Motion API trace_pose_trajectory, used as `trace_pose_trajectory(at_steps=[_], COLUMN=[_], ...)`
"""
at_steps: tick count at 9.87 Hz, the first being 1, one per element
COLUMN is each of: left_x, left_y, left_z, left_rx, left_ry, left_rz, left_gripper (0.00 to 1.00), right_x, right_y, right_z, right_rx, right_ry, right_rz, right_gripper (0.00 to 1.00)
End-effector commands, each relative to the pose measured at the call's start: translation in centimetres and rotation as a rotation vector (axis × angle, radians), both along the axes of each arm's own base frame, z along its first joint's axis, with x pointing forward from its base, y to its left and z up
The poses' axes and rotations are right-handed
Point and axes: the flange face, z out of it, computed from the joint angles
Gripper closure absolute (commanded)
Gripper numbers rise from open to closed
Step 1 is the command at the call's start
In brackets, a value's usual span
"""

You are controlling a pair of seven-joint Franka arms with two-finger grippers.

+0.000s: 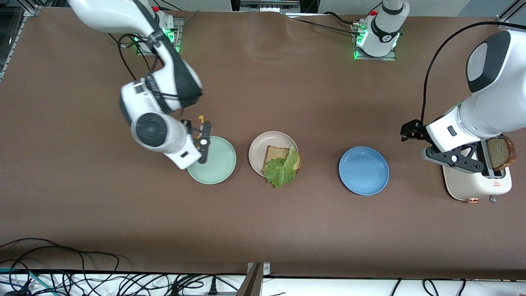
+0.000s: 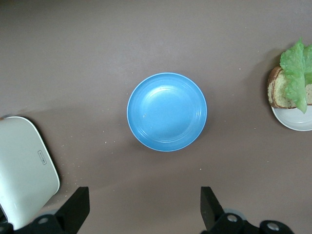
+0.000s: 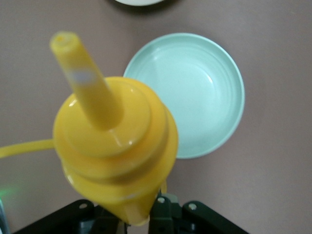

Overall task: Make sandwich on beige plate with both arms
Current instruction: 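Return the mustard bottle while the left gripper grasps the second bread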

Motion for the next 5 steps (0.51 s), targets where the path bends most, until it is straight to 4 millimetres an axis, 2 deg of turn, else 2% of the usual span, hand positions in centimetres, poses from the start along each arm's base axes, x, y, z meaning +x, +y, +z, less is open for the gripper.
trace_pose_trajectory(at_steps=[1, 2, 3, 4, 5], left_x=[-0.3, -0.2, 0.0, 0.3, 0.6], left_y=[0.9, 1.6, 3.6, 6.9, 9.3], left_z=[0.6, 0.5, 0.1, -0.3, -1.1], left_rx=[0.042, 0.043, 0.044, 0.043, 0.038], left_ry=[-0.004, -0.003, 0.002, 0.011, 0.019], left_rz=[0.013, 0.022, 0.046, 0.095, 0.096], left_gripper=[0.0, 0.0, 0.0, 0.0, 0.0], right_x=[0.3, 1.0, 1.6, 1.9, 1.8], right_y=[-6.8, -9.3, -12.4, -13.9, -14.9], right_z=[2.0, 2.6, 1.8, 1.4, 0.0], right_rx=[0.111, 0.158, 0.165, 0.169, 0.174], right_ry=[-0.03, -0.055, -0.075, -0.094, -0.106], right_rz=[-0.036, -0.027, -0.049, -0.052, -0.072], right_gripper=[1.0, 1.0, 1.0, 1.0, 1.0])
